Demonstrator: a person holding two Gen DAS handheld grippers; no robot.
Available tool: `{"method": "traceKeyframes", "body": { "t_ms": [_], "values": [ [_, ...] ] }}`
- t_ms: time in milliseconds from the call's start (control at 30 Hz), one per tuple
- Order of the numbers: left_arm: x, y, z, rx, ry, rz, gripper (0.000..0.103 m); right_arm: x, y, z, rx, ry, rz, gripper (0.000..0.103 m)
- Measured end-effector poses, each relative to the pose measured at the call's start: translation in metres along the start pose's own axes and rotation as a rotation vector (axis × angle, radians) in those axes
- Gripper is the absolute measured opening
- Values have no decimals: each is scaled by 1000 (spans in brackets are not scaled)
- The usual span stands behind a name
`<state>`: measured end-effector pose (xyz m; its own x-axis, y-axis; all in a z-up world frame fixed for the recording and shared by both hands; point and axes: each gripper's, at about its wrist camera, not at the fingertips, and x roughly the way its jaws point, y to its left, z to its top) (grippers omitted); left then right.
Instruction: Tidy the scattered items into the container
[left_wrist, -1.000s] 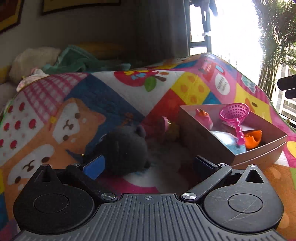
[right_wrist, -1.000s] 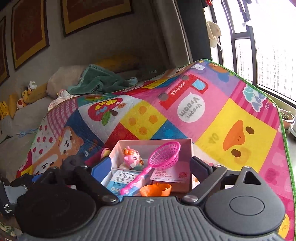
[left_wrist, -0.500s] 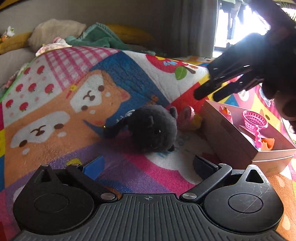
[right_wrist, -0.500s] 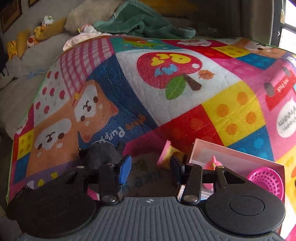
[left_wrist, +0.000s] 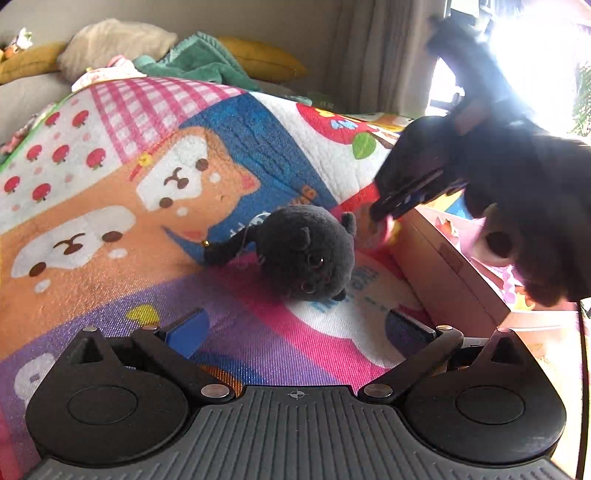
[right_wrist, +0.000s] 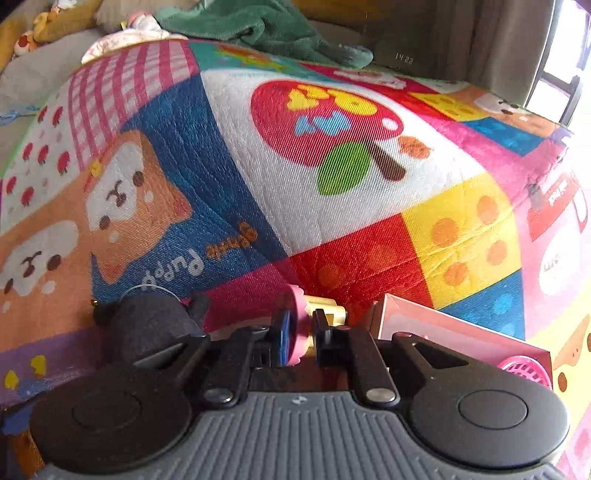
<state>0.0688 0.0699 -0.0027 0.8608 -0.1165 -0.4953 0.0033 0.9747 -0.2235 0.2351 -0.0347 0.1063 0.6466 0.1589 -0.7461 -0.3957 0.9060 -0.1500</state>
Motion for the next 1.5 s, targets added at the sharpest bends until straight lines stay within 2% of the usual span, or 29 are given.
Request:
{"method": "traceKeyframes", "body": {
  "t_ms": [167, 267, 367, 467, 600, 667, 700, 733, 767, 800, 833, 867, 967, 1133, 1233, 1267, 1333, 1400, 1433, 1500],
  "values": [
    [-1, 1, 0, 0, -4, 4, 103, -82, -32, -33, 79, -87, 180, 12],
    [-2, 0, 0, 5, -11, 3, 103, -134, -55, -77, 99, -114, 291, 12],
    [0, -2, 0, 19, -5, 12, 103, -163, -78, -128, 130, -101, 369, 12],
    [0, -7, 0, 43, -1, 35, 103, -164, -96, -176, 183, -87, 394, 12],
    [3, -13, -1, 81, 12, 75, 103, -144, -134, -227, 351, -62, 406, 12],
    [4, -17, -1, 99, 17, 99, 103, -144, -155, -245, 411, -104, 330, 14],
    [4, -19, -2, 111, 19, 111, 103, -148, -161, -255, 413, -140, 257, 27],
    [5, -22, -3, 126, 19, 122, 103, -151, -165, -260, 412, -169, 198, 54],
    [4, -25, -4, 142, 18, 134, 103, -155, -167, -267, 419, -201, 158, 71],
    [4, -28, -5, 159, 17, 146, 103, -159, -171, -277, 439, -241, 137, 95],
    [4, -32, -6, 175, 15, 160, 103, -162, -171, -284, 459, -264, 138, 102],
    [4, -35, -8, 192, 15, 179, 103, -163, -170, -289, 468, -267, 155, 102],
    [1, -44, -12, 217, 23, 206, 103, -166, -152, -301, 413, -250, 291, 103],
    [-1, -53, -18, 237, 50, 214, 103, -180, -81, -302, 108, -255, 411, 103],
    [-2, -54, -19, 240, 52, 195, 103, -172, -45, -298, 1, -210, 449, 102],
    [-3, -54, -19, 238, 47, 188, 103, -167, -39, -297, -13, -194, 440, 99],
    [-2, -52, -17, 231, 42, 167, 103, -157, -32, -294, -24, -144, 431, 71],
    [2, -50, -13, 236, 32, 161, 103, -148, -38, -292, 2, -109, 427, 56],
    [6, -51, -10, 247, 22, 173, 103, -147, -46, -292, 21, -115, 417, 51],
    [17, -53, -1, 264, 1, 204, 103, -144, -61, -291, 63, -129, 339, 51]
  ]
}}
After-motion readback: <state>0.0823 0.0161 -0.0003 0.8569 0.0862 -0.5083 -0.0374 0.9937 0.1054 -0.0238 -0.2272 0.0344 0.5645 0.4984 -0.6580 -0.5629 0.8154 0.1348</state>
